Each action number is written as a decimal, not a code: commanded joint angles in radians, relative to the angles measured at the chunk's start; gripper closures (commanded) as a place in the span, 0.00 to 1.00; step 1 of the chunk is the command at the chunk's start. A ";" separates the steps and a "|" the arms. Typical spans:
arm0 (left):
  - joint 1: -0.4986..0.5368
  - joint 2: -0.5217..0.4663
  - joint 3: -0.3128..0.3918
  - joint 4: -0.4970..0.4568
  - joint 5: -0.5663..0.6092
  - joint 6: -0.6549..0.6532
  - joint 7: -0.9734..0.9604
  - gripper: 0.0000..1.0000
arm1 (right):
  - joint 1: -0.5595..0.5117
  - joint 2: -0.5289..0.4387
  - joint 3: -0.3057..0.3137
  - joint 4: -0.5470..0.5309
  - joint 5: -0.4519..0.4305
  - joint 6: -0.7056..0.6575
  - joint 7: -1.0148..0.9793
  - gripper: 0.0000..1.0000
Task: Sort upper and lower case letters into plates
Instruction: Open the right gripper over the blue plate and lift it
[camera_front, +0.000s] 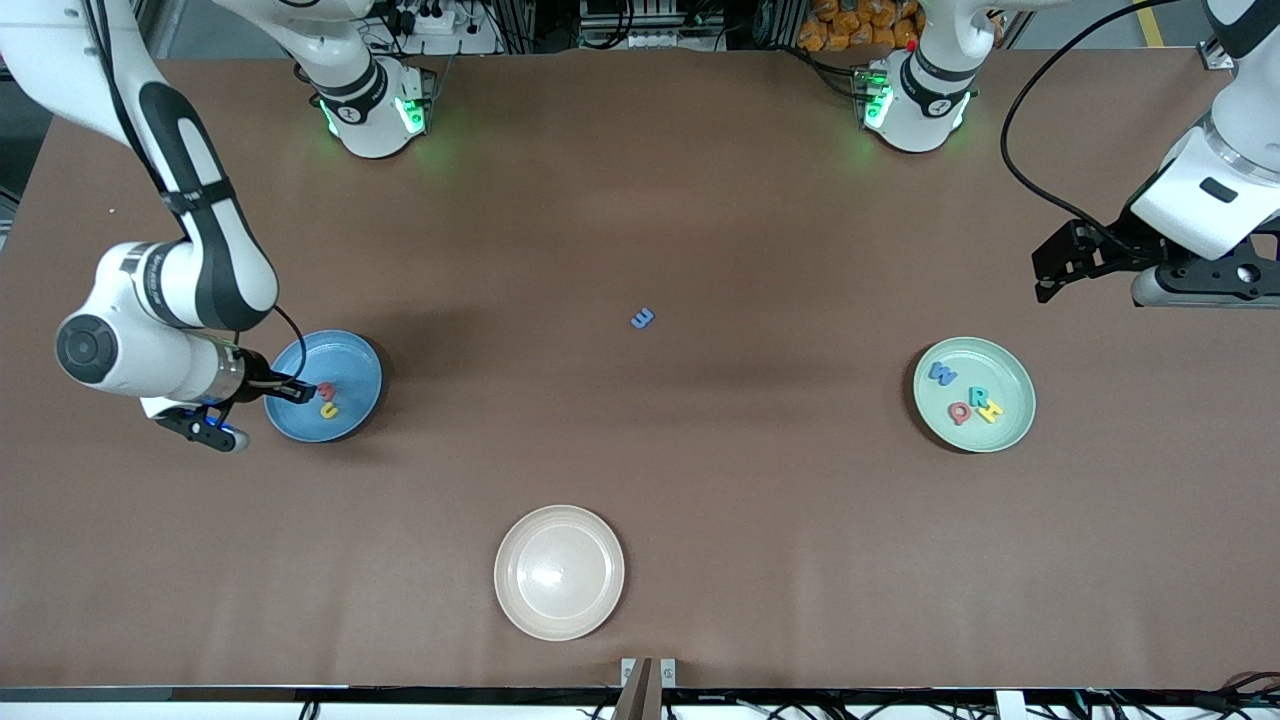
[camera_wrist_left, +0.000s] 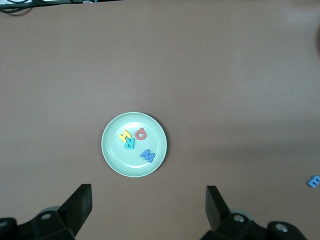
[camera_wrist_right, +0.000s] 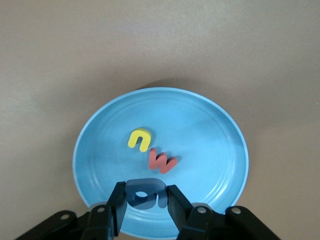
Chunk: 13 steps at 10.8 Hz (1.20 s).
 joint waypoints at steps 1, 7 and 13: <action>0.007 -0.001 -0.001 0.017 -0.028 -0.022 0.001 0.00 | -0.018 0.009 -0.001 0.001 0.000 0.001 0.007 0.44; 0.043 -0.015 -0.003 -0.017 -0.028 -0.058 0.012 0.00 | 0.087 0.010 0.005 0.209 0.020 -0.215 0.017 0.00; 0.091 -0.027 -0.011 -0.043 -0.103 -0.075 -0.007 0.00 | 0.388 0.015 0.028 0.263 0.072 -0.211 0.408 0.00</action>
